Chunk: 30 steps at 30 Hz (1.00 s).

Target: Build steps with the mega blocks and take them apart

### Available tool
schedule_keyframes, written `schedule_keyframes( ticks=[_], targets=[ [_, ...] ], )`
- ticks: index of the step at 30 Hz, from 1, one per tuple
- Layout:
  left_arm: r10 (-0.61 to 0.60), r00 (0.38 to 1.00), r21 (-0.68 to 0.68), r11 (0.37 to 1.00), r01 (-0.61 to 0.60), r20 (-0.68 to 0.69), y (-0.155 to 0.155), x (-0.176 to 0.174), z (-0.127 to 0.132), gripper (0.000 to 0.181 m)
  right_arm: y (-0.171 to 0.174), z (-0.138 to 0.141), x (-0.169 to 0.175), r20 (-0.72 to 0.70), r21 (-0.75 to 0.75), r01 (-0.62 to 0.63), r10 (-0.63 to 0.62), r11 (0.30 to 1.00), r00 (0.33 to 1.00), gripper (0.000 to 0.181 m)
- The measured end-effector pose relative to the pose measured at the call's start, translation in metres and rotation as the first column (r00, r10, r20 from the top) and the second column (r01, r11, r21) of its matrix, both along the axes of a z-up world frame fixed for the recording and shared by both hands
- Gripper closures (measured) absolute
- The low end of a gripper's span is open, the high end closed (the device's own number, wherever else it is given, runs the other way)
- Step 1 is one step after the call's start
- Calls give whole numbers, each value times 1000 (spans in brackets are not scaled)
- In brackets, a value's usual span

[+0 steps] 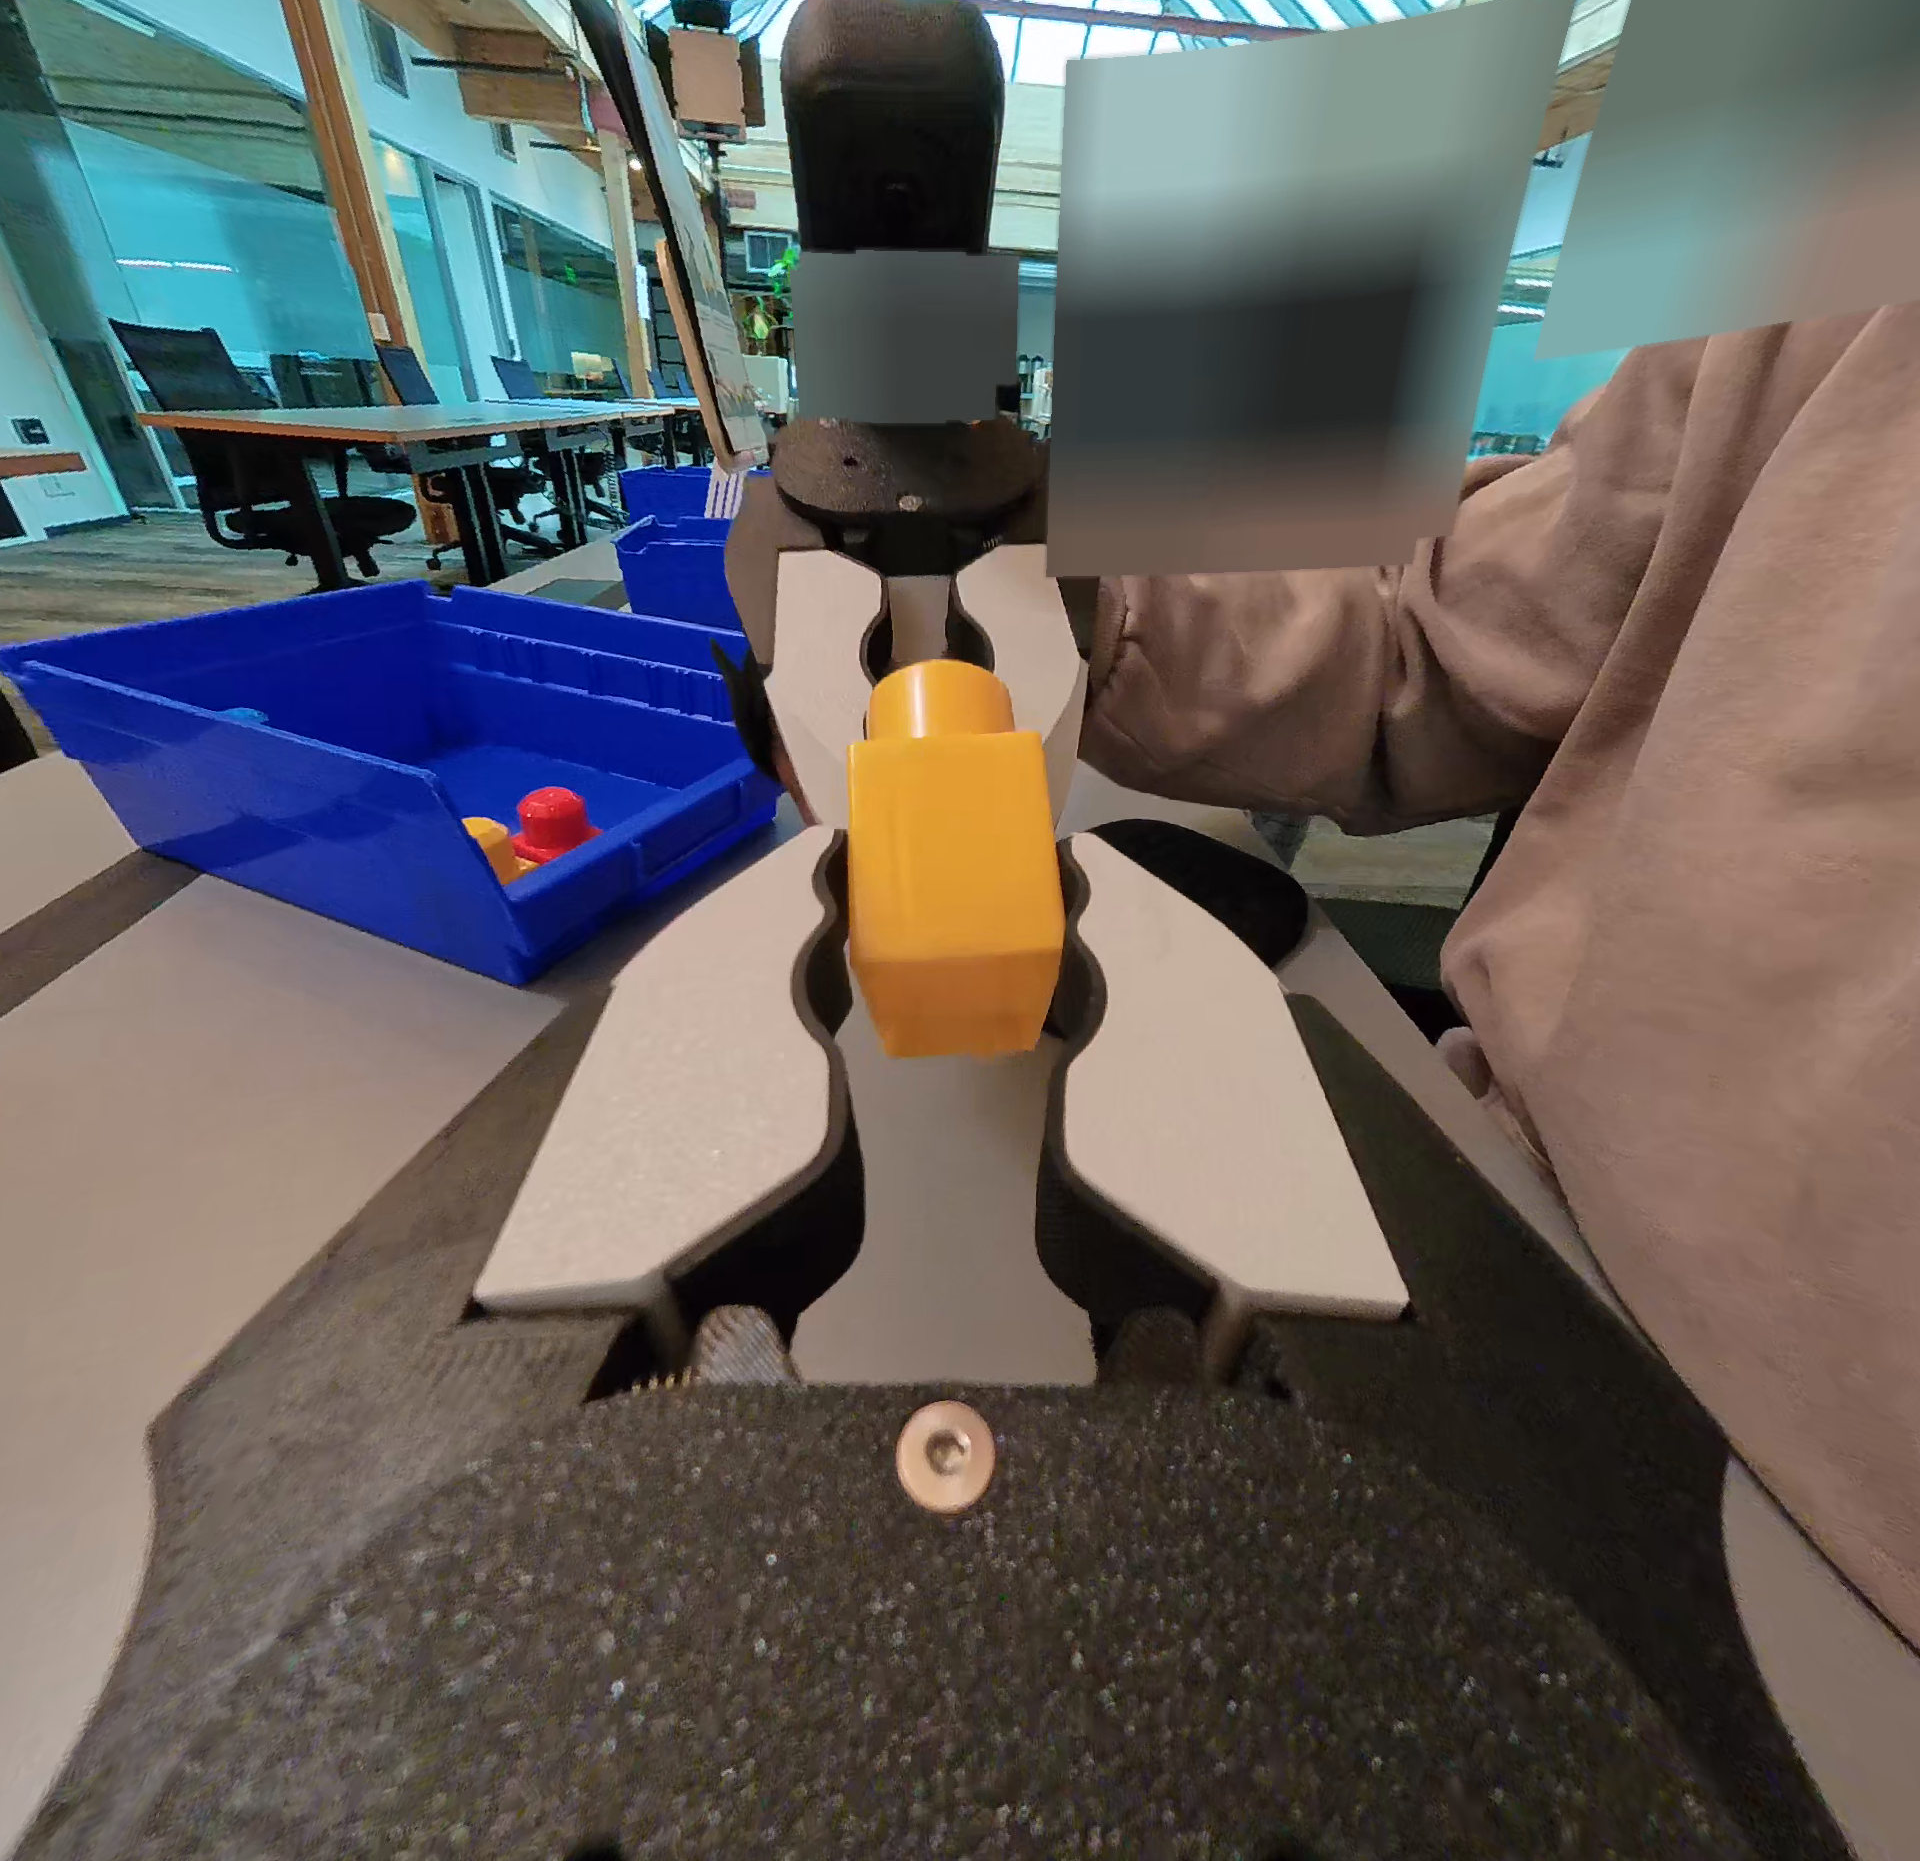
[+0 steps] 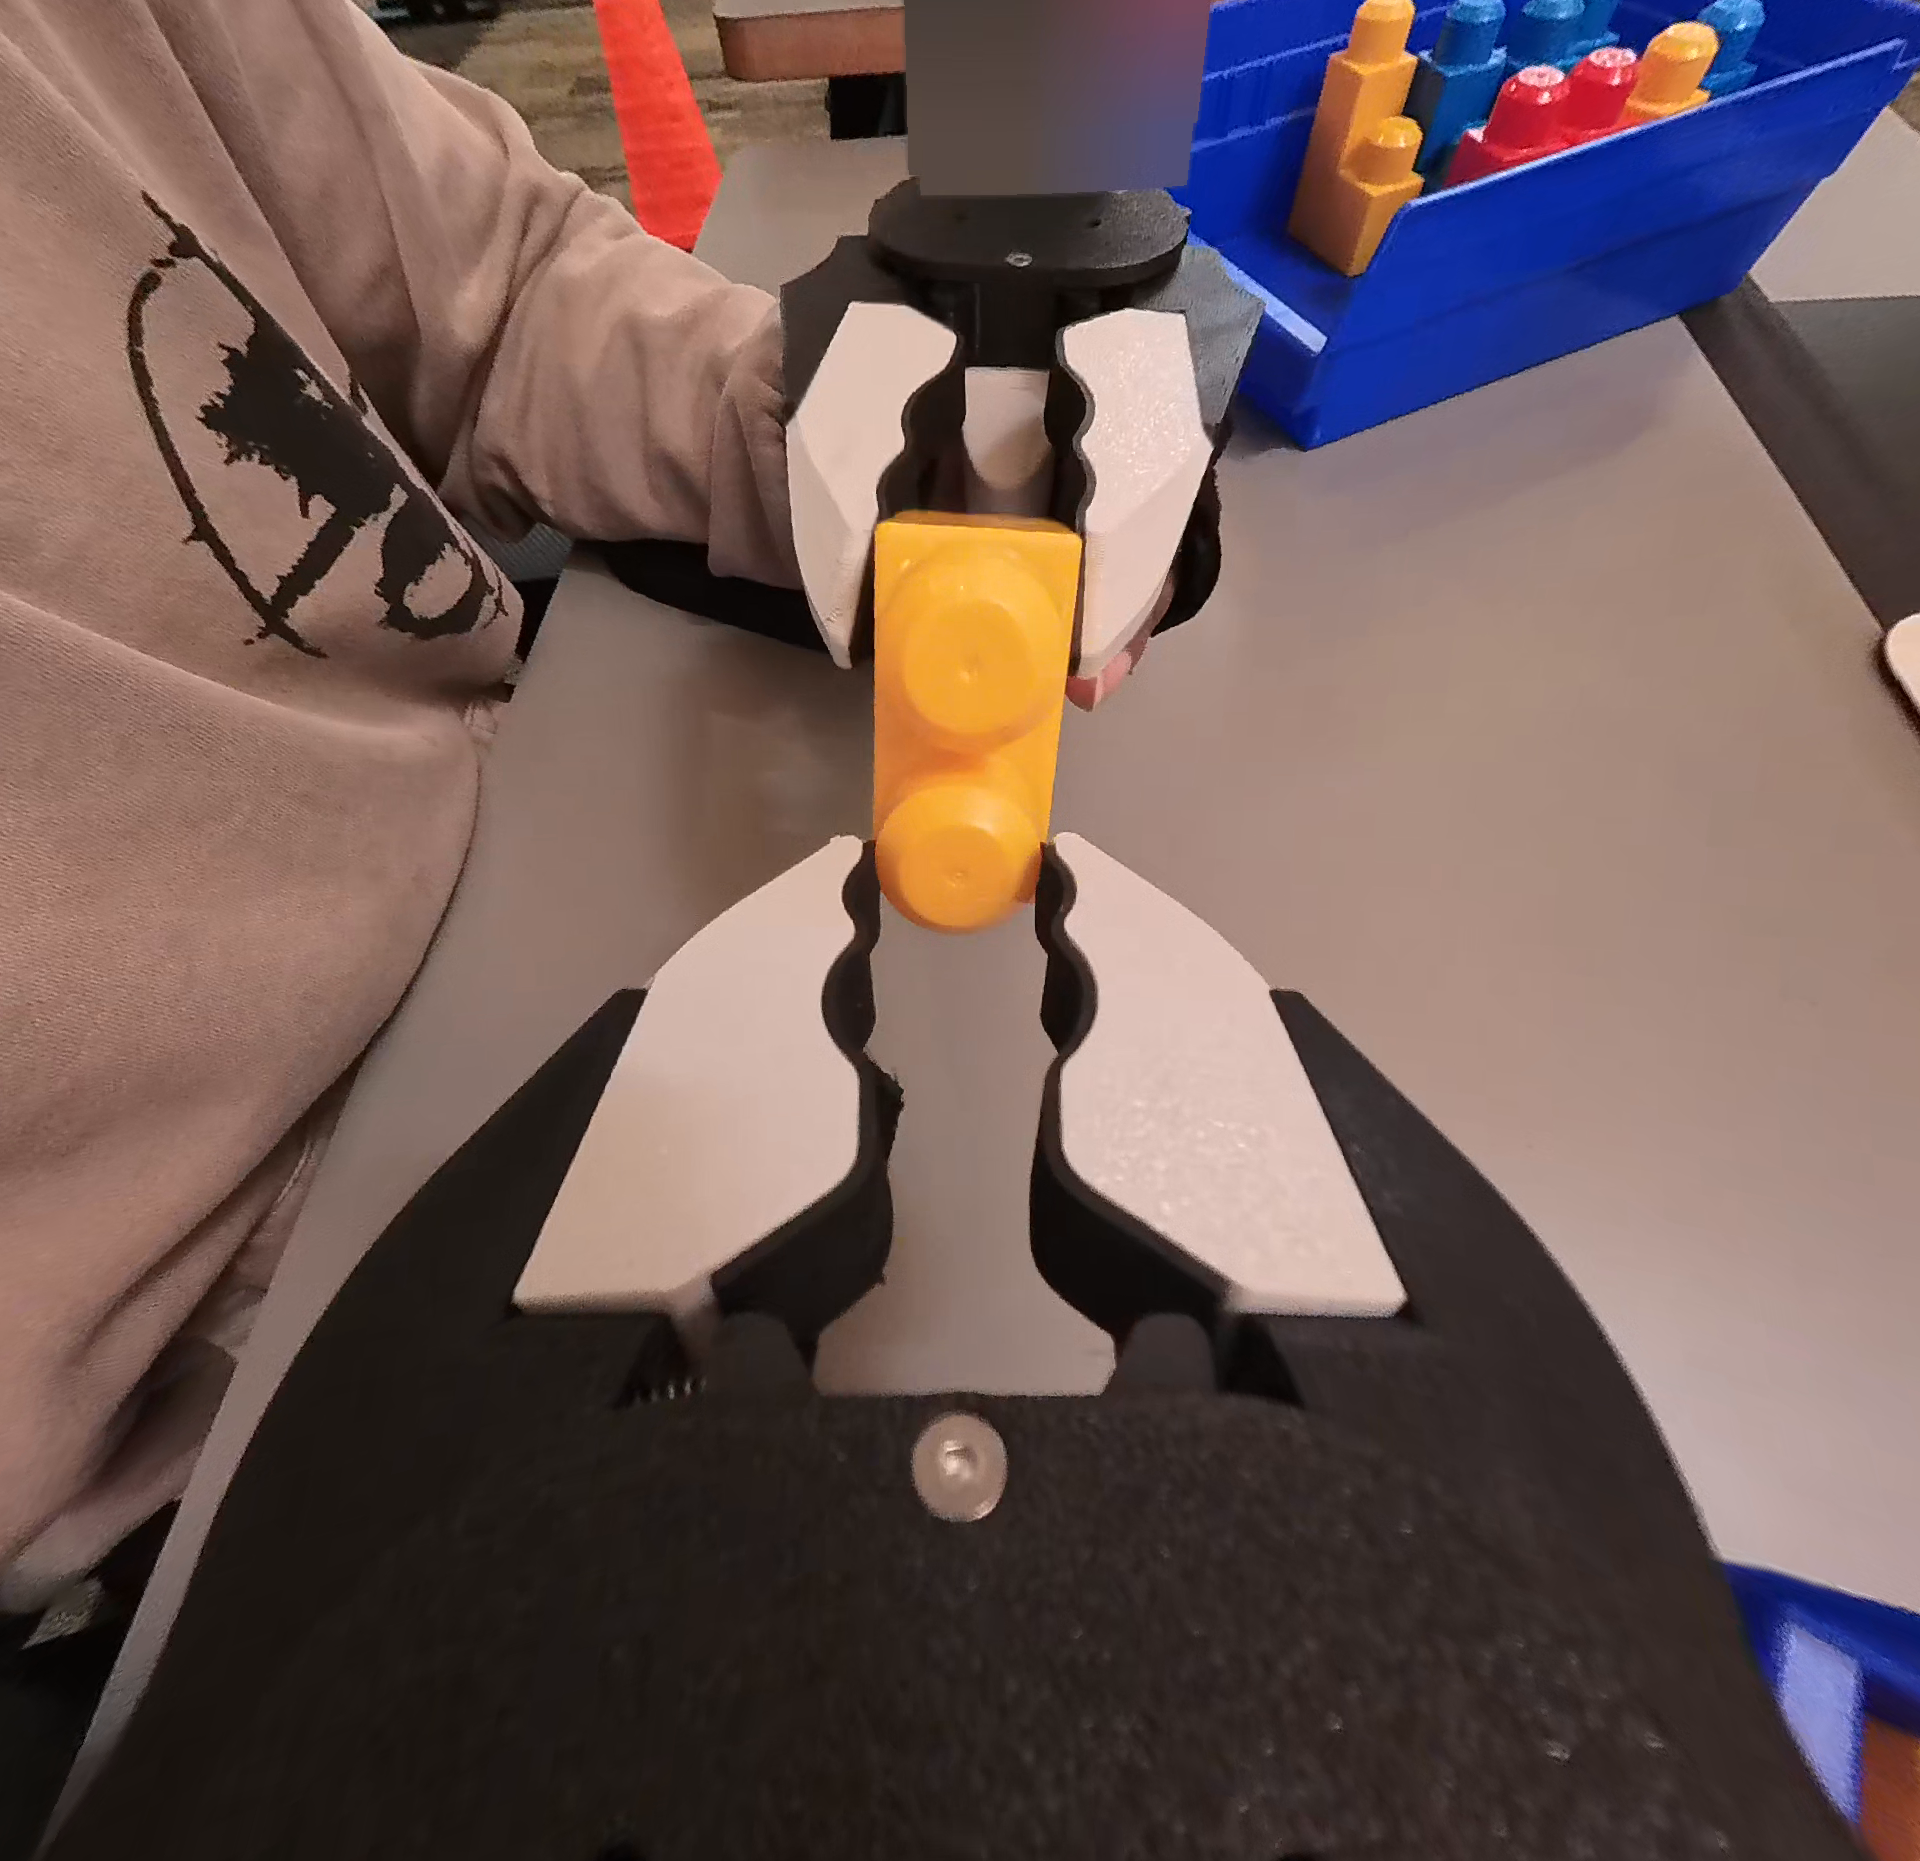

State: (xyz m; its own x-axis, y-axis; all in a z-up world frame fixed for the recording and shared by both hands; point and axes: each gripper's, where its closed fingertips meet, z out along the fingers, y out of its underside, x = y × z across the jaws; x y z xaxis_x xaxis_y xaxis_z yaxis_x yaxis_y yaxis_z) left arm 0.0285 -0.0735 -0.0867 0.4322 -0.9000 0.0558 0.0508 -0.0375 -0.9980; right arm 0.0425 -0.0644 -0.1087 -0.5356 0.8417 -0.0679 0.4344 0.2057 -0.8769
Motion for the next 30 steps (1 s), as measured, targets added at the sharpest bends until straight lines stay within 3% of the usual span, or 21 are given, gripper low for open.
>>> schedule_keyframes(
  ticks=[3, 6, 10, 14, 19, 23, 30],
  targets=[
    [43, 999, 25, 999, -43, 10, 4, 0, 1, 142, 7, 3, 9, 41, 35, -5, 4, 999, 999, 153],
    [179, 984, 48, 983, -180, 21, 19, -17, 6, 146, 39, 19, 26, 67, 83, 63, -69, 995, 995, 153],
    [406, 911, 89, 907, -411, 69, 37, -57, 17, 171, 119, 47, 60, 109, 237, 229, -260, 944, 960, 153],
    [569, 814, 107, 807, -580, 120, 45, -92, 27, 181, 218, 51, 99, 172, 397, 387, -481, 832, 859, 153],
    [674, 730, 113, 721, -684, 115, 52, -117, 26, 181, 308, 33, 138, 243, 484, 486, -645, 728, 725, 153],
    [701, 707, 113, 698, -708, 100, 55, -126, 23, 181, 356, 7, 156, 312, 533, 502, -710, 681, 631, 153],
    [715, 696, 130, 686, -716, 65, 58, -130, 18, 181, 374, -40, 113, 389, 521, 423, -647, 742, 655, 152]
  ],
)
